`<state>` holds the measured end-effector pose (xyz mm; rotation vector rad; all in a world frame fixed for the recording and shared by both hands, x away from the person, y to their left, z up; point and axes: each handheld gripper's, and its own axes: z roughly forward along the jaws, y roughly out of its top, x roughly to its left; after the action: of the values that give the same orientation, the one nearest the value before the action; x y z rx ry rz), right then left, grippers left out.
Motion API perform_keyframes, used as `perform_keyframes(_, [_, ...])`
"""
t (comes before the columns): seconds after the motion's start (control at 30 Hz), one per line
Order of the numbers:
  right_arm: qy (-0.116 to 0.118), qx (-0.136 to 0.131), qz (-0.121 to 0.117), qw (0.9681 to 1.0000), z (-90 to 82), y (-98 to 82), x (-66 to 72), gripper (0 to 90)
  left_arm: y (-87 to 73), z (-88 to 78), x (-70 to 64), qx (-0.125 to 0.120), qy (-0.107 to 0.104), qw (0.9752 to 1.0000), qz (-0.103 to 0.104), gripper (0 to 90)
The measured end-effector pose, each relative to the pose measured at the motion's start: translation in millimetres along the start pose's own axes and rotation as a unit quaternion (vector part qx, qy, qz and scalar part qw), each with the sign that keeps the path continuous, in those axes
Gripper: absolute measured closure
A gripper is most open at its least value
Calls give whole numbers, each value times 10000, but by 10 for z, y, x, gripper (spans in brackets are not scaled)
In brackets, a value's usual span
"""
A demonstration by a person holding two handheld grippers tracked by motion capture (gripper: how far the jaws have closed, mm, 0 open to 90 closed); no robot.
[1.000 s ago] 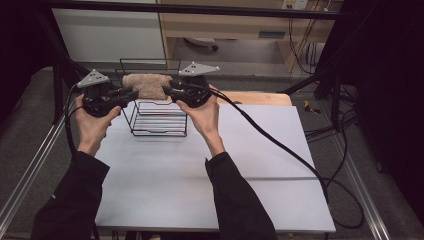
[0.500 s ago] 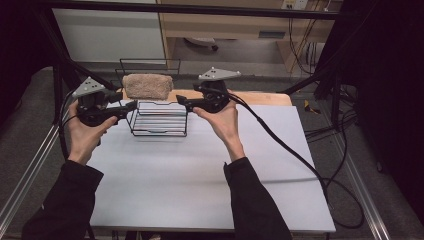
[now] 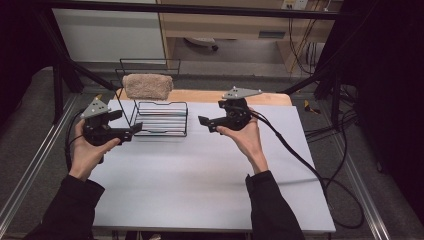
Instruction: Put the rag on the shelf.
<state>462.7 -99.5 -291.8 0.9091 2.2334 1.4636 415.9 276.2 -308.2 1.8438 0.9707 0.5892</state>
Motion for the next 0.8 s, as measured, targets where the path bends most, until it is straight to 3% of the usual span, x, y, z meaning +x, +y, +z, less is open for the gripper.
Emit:
perform_keyframes(0.3, [-180, 245, 191, 9994, -164, -491, -158, 30, -411, 75, -109, 219, -147, 9996, -37, 71])
perform_keyframes(0.47, [-178, 355, 270, 9988, -255, -776, -223, 8, -651, 121, -155, 307, -289, 9990, -160, 67])
perform_keyframes(0.8, [-215, 604, 518, 9966, -481, -1288, -379, 7, -980, 134, -203, 397, -411, 9983, -62, 72])
